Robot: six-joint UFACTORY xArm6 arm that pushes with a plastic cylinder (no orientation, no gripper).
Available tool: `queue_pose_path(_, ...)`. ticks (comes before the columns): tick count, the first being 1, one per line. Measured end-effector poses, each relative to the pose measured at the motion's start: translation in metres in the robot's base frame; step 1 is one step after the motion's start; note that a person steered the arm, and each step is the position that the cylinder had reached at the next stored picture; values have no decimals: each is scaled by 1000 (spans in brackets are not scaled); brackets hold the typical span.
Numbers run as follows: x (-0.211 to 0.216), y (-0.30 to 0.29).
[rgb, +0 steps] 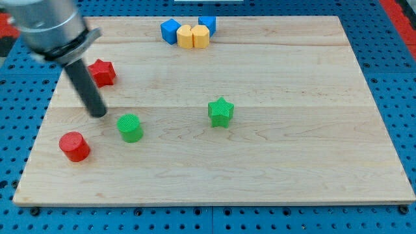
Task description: Drag the green circle close to the red circle
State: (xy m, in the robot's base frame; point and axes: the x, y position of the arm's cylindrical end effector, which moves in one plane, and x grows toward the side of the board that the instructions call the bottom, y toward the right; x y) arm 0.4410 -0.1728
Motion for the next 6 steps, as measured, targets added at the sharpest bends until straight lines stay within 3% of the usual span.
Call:
queue_pose_path(1, 18, 99)
queue_pose_path(2, 49, 53)
queue_pose_path(3, 53, 20)
queue_pose_path(4, 95, 102)
queue_pose_path(5, 78, 231)
queue_pose_path(6, -1, 242)
